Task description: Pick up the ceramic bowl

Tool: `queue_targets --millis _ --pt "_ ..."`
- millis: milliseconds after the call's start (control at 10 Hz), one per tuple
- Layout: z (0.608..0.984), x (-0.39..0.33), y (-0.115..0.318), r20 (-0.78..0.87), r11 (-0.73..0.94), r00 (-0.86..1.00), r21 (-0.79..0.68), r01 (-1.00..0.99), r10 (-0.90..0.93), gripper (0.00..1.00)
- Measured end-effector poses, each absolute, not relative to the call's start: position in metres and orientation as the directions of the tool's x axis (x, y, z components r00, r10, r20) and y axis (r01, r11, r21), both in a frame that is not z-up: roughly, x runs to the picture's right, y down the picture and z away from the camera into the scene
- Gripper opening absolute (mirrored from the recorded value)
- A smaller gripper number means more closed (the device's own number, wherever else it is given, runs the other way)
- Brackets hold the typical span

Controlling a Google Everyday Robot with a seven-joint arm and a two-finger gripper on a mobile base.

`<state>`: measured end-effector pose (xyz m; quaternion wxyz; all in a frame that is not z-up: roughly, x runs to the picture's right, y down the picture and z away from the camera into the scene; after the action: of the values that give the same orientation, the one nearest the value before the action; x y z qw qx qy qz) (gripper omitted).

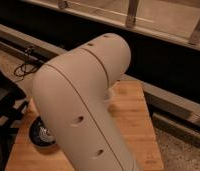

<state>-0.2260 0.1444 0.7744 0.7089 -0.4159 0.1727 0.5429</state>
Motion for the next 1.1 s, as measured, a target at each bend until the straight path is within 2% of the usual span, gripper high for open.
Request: queue_targets --millis 400,800,1100 --pt "0.775 -0.217 0.146 -0.696 0.015 0.322 -0.409 -0.913 0.641 0.79" --pt "0.792 -0.184 0.168 -0.713 -0.089 0.276 -0.429 -0.899 0.644 0.79" --pt "0.798 -0.191 0.181 -0.721 -0.088 0.283 -0.43 -0.899 0.633 0.79"
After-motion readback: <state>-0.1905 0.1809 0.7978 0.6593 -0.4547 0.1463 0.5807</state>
